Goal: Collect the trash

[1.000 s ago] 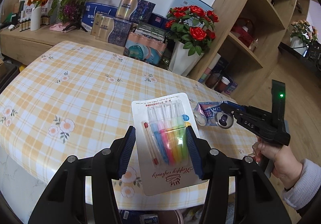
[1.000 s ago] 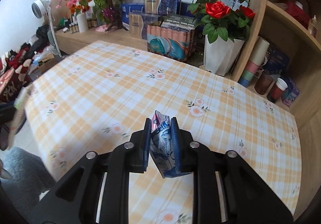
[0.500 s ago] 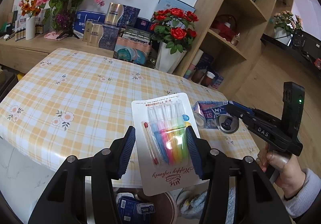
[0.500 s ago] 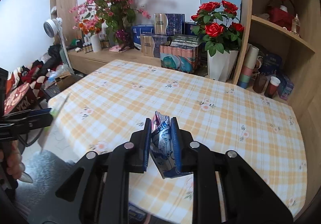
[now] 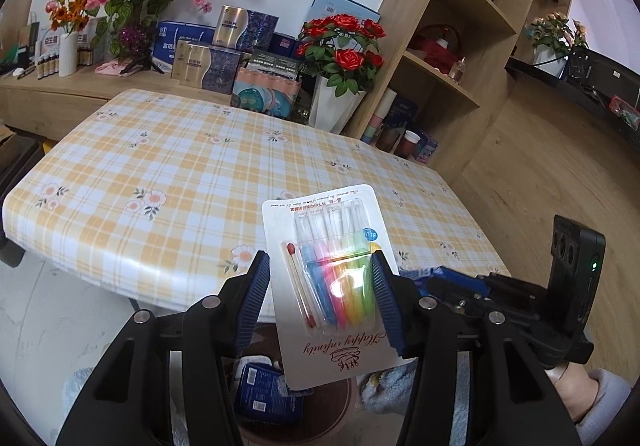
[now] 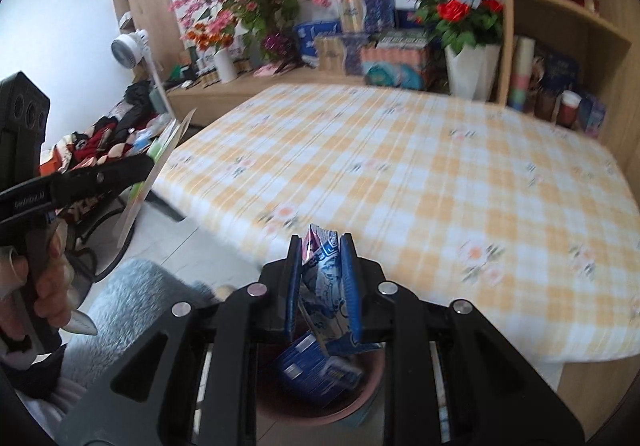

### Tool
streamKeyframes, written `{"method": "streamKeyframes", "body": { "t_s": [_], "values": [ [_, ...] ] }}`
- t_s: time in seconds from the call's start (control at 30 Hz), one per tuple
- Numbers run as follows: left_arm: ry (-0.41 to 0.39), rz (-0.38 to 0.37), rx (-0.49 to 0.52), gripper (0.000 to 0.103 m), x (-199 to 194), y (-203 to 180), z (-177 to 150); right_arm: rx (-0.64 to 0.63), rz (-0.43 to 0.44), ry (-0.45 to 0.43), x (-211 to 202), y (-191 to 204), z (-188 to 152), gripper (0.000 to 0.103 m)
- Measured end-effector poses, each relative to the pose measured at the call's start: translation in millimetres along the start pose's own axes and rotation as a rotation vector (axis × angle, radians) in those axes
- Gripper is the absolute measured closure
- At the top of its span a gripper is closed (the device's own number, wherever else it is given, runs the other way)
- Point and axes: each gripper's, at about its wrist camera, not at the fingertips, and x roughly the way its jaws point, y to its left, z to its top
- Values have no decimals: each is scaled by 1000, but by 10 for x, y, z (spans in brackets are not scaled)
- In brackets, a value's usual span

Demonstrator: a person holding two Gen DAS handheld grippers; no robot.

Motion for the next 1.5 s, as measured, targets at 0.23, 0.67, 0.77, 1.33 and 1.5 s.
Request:
{"method": "streamKeyframes", "body": {
  "t_s": [0.23,0.67,0.77,1.33,1.5],
  "values": [
    [20,17,-23,52,-67,133,-161,52,7,72,328,114,-173,72],
    [120,49,-7,52,294,132,-423,132,-194,-110,70,-268,-44,6],
    [154,52,6,51,408,86,-490,147,-245,-116,47,-372,-41,6],
    [185,181,35,14,644,7,-511,155,-238,-117,-34,-552,-118,6],
    [112,253,84,7,486,-33,-385,132,-246,-100,-55,-478,-73,6]
  ]
}}
